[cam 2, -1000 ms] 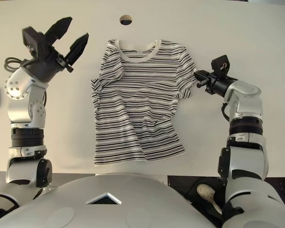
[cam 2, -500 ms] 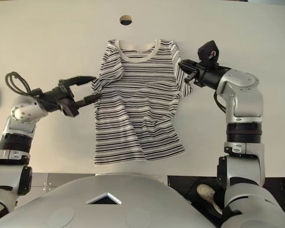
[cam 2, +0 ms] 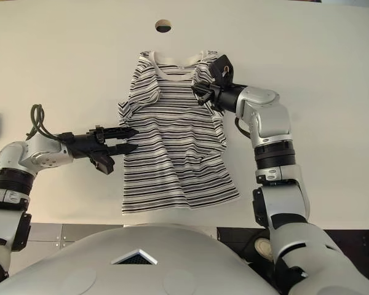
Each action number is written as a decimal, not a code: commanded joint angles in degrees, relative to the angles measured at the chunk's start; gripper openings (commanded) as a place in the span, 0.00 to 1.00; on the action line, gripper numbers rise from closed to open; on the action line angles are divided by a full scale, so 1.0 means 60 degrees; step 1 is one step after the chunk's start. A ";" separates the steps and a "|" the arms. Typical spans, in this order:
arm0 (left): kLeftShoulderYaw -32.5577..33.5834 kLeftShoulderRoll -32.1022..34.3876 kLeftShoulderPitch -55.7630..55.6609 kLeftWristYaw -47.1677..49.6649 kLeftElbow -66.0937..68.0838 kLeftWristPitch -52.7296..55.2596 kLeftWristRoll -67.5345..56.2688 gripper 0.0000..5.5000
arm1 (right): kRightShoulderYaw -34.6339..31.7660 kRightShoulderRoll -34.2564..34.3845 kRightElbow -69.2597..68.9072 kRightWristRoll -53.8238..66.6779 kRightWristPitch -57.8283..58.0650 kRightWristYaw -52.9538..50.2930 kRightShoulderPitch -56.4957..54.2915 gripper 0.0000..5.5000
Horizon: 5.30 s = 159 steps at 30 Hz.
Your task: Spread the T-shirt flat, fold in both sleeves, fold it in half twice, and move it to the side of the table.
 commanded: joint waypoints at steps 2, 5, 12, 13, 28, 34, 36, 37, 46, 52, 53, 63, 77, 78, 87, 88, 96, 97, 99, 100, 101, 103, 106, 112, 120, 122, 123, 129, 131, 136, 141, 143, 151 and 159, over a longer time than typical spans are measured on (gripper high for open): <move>-0.0574 0.0434 -0.0210 0.0920 -0.0187 0.0258 0.0724 0.51 | 0.0109 0.0016 -0.0271 -0.0022 -0.0049 0.0180 -0.0043 0.22; -0.0836 0.0570 -0.0277 0.1365 -0.0296 0.0345 0.0842 0.51 | 0.0124 -0.0069 -0.0912 0.0159 0.0147 0.0402 0.0211 0.22; -0.1207 0.0832 -0.0371 0.1984 -0.0478 0.0566 0.0610 0.51 | -0.0451 -0.0447 -0.3183 0.1395 0.1356 0.0962 0.1025 0.22; -0.1213 0.0827 -0.0397 0.1936 -0.0431 0.0537 0.0289 0.51 | -0.0629 -0.0570 -0.3516 0.1628 0.1528 0.1045 0.1143 0.22; -0.2071 0.5314 0.1745 -0.2661 -0.1610 0.0148 -0.5733 0.51 | -0.4458 -0.4688 -0.5194 0.1192 -0.6707 0.6489 0.7917 0.22; -0.1882 0.6293 0.2619 -0.4150 -0.3807 0.0789 -0.5096 0.51 | -0.3002 -0.5600 -0.3964 -0.1397 -1.0395 0.6214 0.7929 0.27; -0.1897 0.6222 0.2770 -0.4449 -0.4193 0.0975 -0.4789 0.54 | -0.2565 -0.5746 -0.3905 -0.1821 -1.0893 0.6048 0.8079 0.34; -0.1913 0.6112 0.2824 -0.4521 -0.4274 0.0992 -0.4638 0.57 | -0.2360 -0.5889 -0.3924 -0.2033 -1.0815 0.6030 0.8266 0.38; -0.2761 0.4812 0.2866 -0.4877 -0.3615 0.1001 -0.4017 0.57 | -0.0430 -0.6056 -0.3989 -0.2801 -1.1398 0.5116 0.8398 0.38; -0.2845 0.4097 0.2591 -0.4659 -0.3024 0.0848 -0.3430 0.57 | 0.0255 -0.6155 -0.3945 -0.2913 -1.1789 0.4502 0.8064 0.38; -0.2899 0.4043 0.2573 -0.4679 -0.2951 0.0809 -0.3394 0.57 | 0.0337 -0.6182 -0.3902 -0.2936 -1.1815 0.4420 0.8027 0.38; -0.4068 0.3581 0.2391 -0.5599 -0.2386 0.1056 -0.4009 0.57 | 0.0918 -0.6410 -0.3571 -0.3011 -1.1921 0.3963 0.7638 0.38; -0.5026 0.3319 0.2312 -0.5619 -0.2163 0.1218 -0.4378 0.50 | 0.1354 -0.6748 -0.3758 -0.2645 -1.1886 0.3684 0.7568 0.39; -0.5066 0.3248 0.2297 -0.5586 -0.2076 0.1208 -0.4330 0.45 | 0.1382 -0.6769 -0.3797 -0.2594 -1.1841 0.3707 0.7590 0.34; -0.5219 0.2796 0.2236 -0.5241 -0.1398 0.1071 -0.3803 0.19 | 0.1558 -0.6882 -0.3934 -0.2348 -1.1720 0.3763 0.7646 0.06; -0.5228 0.2769 0.2245 -0.5226 -0.1391 0.1072 -0.3779 0.16 | 0.1568 -0.6888 -0.3939 -0.2335 -1.1717 0.3759 0.7653 0.02; -0.5266 0.2772 0.2223 -0.5340 -0.1534 0.1060 -0.3960 0.04 | 0.1582 -0.6950 -0.4030 -0.2203 -1.1685 0.3748 0.7766 0.02; -0.5267 0.2771 0.2197 -0.5340 -0.1518 0.1044 -0.3967 0.03 | 0.1580 -0.6960 -0.4044 -0.2189 -1.1681 0.3748 0.7780 0.02; -0.5272 0.2761 0.2150 -0.5329 -0.1463 0.1011 -0.3986 0.02 | 0.1575 -0.6984 -0.4080 -0.2111 -1.1634 0.3763 0.7818 0.02; -0.5257 0.2790 0.2096 -0.5361 -0.1414 0.1039 -0.4202 0.02 | 0.1567 -0.7014 -0.4177 -0.1908 -1.1477 0.3818 0.7869 0.02; -0.5300 0.2966 0.2053 -0.5711 -0.1669 0.1568 -0.5477 0.02 | 0.1465 -0.7171 -0.4499 -0.1180 -1.0893 0.4006 0.7991 0.02; -0.5300 0.3959 0.1819 -0.7384 -0.3773 0.4539 -0.9896 0.02 | 0.0489 -0.8037 -0.5869 0.2244 -0.8612 0.4535 0.8389 0.02; -0.4999 0.5504 0.1537 -0.9386 -0.6835 0.8016 -1.4621 0.02 | -0.0978 -0.8732 -0.6742 0.5337 -0.6844 0.5337 0.8902 0.02; -0.4008 0.6958 0.2088 -1.1199 -0.8520 1.0501 -1.7047 0.02 | -0.2401 -0.8719 -0.7534 0.6608 -0.5658 0.6263 0.9710 0.02; -0.1396 0.7541 0.4044 -1.2459 -0.9616 1.1742 -1.8987 0.02 | -0.4006 -0.7932 -0.8234 0.6667 -0.4480 0.7529 1.1043 0.02; -0.0774 0.7310 0.4427 -1.2552 -0.9621 1.1885 -1.9001 0.02 | -0.4214 -0.7753 -0.8277 0.6551 -0.4341 0.7761 1.1139 0.02; -0.0515 0.7166 0.4557 -1.2562 -0.9602 1.1980 -1.8964 0.02 | -0.4261 -0.7653 -0.8267 0.6468 -0.4300 0.7805 1.1109 0.02; 0.0840 0.4550 0.3077 -1.1186 -0.7652 1.2298 -1.8272 0.02 | -0.3436 -0.5858 -0.7417 0.5258 -0.4837 0.5858 0.8202 0.02; 0.1003 0.3567 0.2235 -1.0627 -0.6536 1.2082 -1.7362 0.02 | -0.3000 -0.5106 -0.6680 0.4203 -0.5330 0.4948 0.6857 0.02; 0.0968 0.1467 0.0181 -0.9331 -0.3310 1.0788 -1.4466 0.02 | -0.1876 -0.3802 -0.3955 0.1323 -0.6896 0.3285 0.4219 0.02; 0.0850 0.0149 -0.1469 -0.8001 0.0045 0.9336 -1.2003 0.02 | -0.0752 -0.2831 -0.0643 -0.0851 -0.8187 0.2131 0.2069 0.02; 0.0838 -0.0214 -0.2081 -0.7686 0.1307 0.8926 -1.1322 0.02 | -0.0470 -0.2459 0.0632 -0.1434 -0.8565 0.1629 0.1329 0.02; 0.0779 -0.1155 -0.3735 -0.6953 0.4953 0.8079 -0.9632 0.02 | 0.0049 -0.1506 0.4837 -0.2523 -0.9704 0.0582 -0.0842 0.02; 0.1309 -0.1475 -0.4475 -0.5429 0.6758 0.8777 -0.9146 0.17 | -0.0042 -0.0854 0.7515 -0.3069 -0.9622 -0.1457 -0.2347 0.19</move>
